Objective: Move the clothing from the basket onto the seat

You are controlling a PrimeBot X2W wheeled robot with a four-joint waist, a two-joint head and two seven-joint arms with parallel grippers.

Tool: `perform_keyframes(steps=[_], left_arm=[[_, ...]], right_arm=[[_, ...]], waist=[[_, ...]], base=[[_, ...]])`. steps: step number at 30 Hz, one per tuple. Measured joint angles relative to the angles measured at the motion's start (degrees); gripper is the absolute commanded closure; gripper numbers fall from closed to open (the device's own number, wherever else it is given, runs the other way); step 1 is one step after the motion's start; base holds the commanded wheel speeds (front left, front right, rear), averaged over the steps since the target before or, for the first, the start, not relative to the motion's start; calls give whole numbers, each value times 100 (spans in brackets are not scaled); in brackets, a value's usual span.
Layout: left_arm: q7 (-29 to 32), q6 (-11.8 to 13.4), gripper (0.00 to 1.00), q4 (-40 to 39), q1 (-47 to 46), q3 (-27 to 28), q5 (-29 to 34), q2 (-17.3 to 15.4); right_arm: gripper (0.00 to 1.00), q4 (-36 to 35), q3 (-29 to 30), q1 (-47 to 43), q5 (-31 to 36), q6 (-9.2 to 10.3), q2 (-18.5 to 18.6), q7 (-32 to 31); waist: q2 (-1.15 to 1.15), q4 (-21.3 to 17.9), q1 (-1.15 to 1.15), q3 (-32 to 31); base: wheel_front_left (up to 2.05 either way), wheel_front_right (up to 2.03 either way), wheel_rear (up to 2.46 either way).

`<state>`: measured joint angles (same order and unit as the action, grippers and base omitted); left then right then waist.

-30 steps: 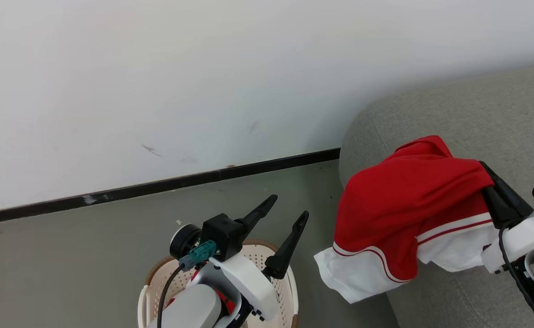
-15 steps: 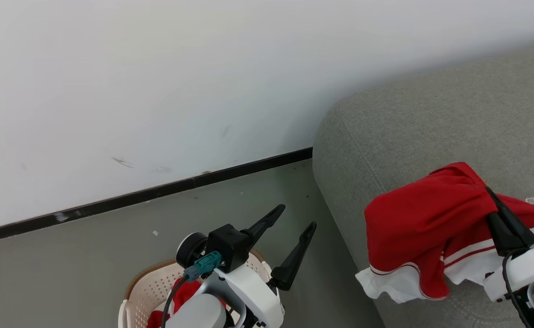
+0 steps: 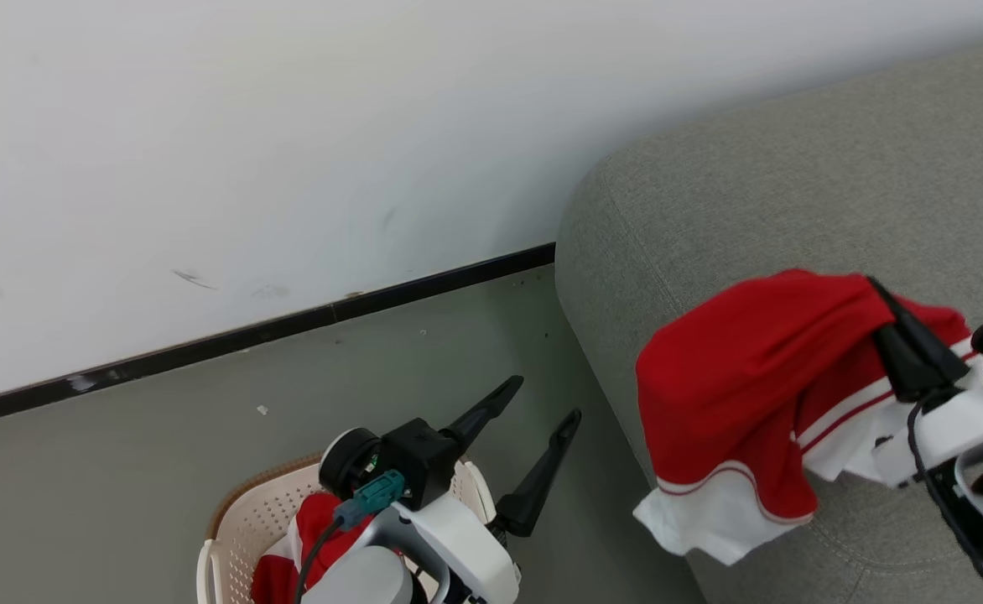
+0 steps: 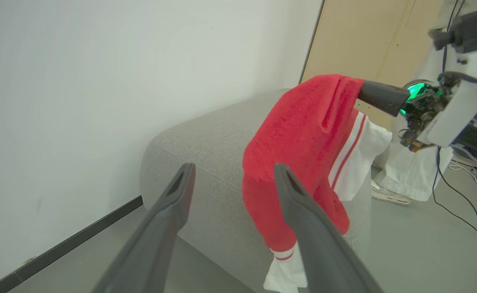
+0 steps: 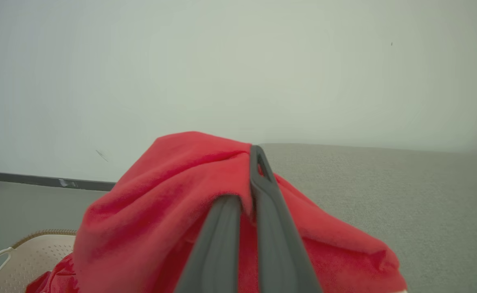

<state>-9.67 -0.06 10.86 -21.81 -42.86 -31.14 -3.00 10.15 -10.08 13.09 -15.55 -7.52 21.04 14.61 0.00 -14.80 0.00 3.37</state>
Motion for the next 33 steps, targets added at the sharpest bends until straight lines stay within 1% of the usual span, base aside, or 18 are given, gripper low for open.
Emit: perform_keyframes(steps=[8,15,21,33], left_arm=[[46,244,0,-194,-1,171,182,-254],[112,375,0,-500,-14,285,274,-391],[209,446,0,-777,-134,289,363,-461],[417,479,0,-1206,-435,213,616,-589]], right_arm=[[100,356,18,1286,-177,0,400,-60],[100,868,603,2146,-565,0,653,-108],[100,1436,872,2446,-573,0,976,-157],[100,2159,1203,2778,-465,0,1355,-141]], waist=[[0,81,0,283],[0,185,0,575],[0,280,0,860],[0,437,0,1451]], base=[[0,0,0],[0,0,0],[0,0,0],[0,0,0]])
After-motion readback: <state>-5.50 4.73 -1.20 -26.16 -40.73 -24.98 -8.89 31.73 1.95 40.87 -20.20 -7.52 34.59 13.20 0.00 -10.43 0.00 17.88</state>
